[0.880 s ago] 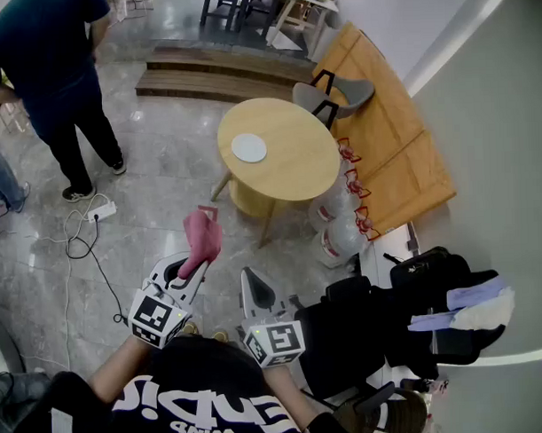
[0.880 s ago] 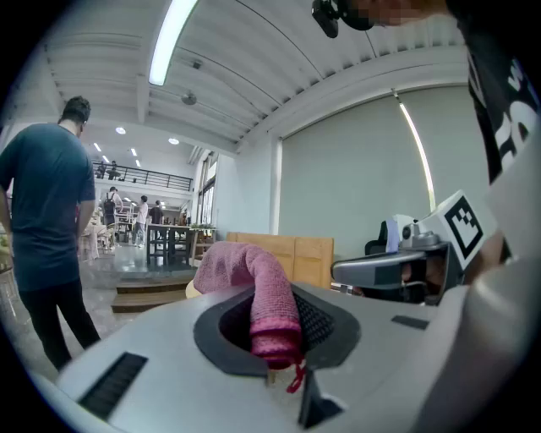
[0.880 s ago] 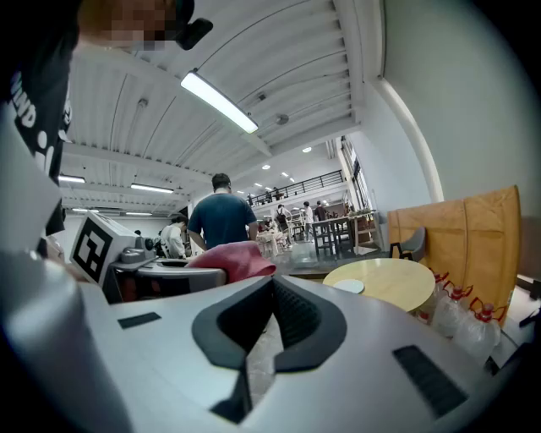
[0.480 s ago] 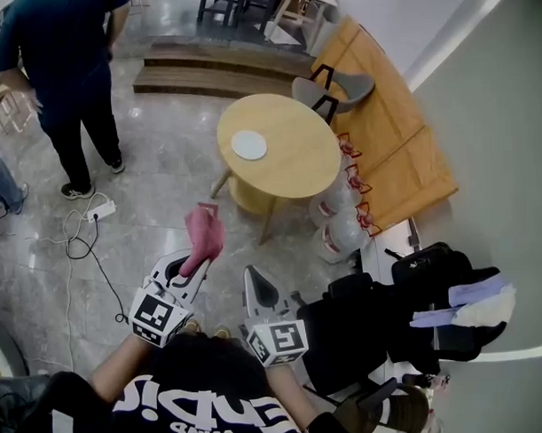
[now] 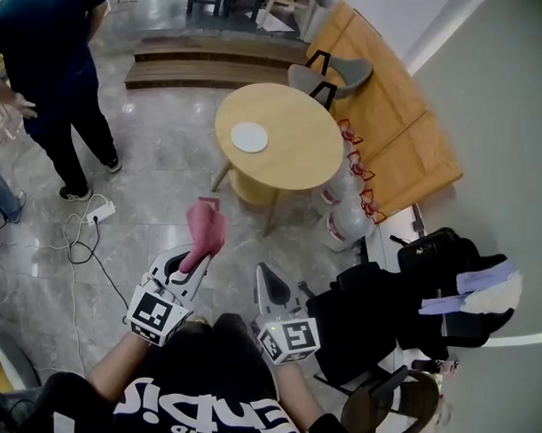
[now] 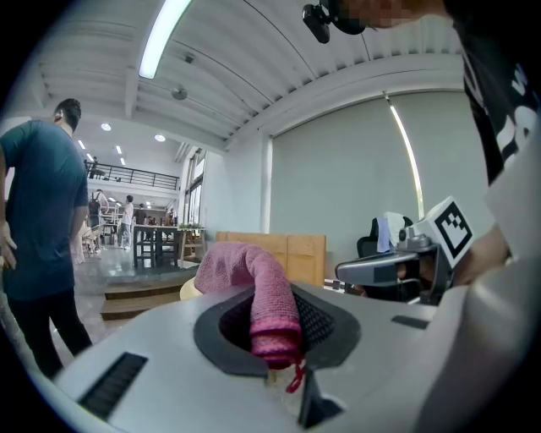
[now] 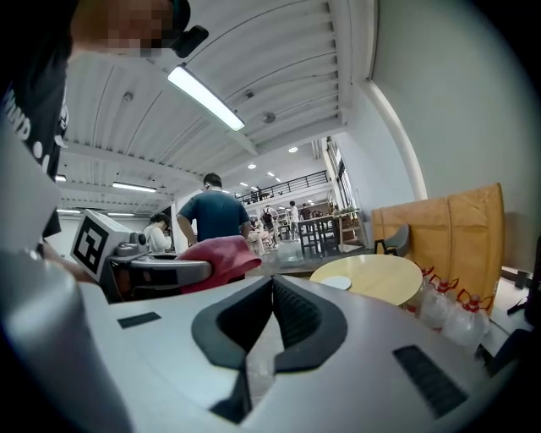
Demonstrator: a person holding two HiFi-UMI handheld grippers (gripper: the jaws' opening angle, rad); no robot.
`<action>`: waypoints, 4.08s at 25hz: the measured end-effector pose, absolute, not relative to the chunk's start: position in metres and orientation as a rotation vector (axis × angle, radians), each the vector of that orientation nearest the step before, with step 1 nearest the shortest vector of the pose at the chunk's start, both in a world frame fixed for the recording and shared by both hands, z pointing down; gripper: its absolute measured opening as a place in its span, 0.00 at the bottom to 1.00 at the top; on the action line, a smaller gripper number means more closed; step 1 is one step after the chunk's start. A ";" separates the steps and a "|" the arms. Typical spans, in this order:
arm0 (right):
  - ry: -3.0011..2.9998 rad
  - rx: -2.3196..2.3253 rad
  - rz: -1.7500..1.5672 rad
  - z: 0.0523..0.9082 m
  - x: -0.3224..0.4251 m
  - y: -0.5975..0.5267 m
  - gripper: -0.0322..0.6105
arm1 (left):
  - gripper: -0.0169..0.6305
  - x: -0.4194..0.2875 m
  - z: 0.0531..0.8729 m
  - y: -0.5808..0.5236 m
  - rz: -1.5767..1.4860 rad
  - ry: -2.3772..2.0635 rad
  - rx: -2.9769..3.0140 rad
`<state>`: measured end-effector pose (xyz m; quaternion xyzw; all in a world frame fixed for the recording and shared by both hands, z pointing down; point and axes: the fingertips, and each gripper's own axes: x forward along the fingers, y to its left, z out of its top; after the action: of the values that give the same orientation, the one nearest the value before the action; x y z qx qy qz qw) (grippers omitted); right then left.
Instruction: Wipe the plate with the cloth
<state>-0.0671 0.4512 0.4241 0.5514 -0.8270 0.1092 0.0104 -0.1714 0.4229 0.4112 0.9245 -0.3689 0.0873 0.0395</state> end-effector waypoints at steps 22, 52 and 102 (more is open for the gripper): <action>-2.572 1.703 0.410 0.443 -0.035 0.332 0.08 | 0.10 -0.157 0.441 0.314 0.291 -1.179 2.808; -2.631 1.533 0.521 0.457 0.069 0.127 0.09 | 0.10 -0.068 0.420 0.106 0.301 -1.357 2.718; -2.060 1.340 1.205 0.710 0.071 -0.107 0.21 | 0.10 -0.024 0.621 -0.152 0.770 -0.900 2.581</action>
<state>0.0710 -0.1068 0.7102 0.4794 -0.7374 0.4313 0.2009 -0.0236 -0.1518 0.6214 0.8985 -0.3134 0.2681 0.1501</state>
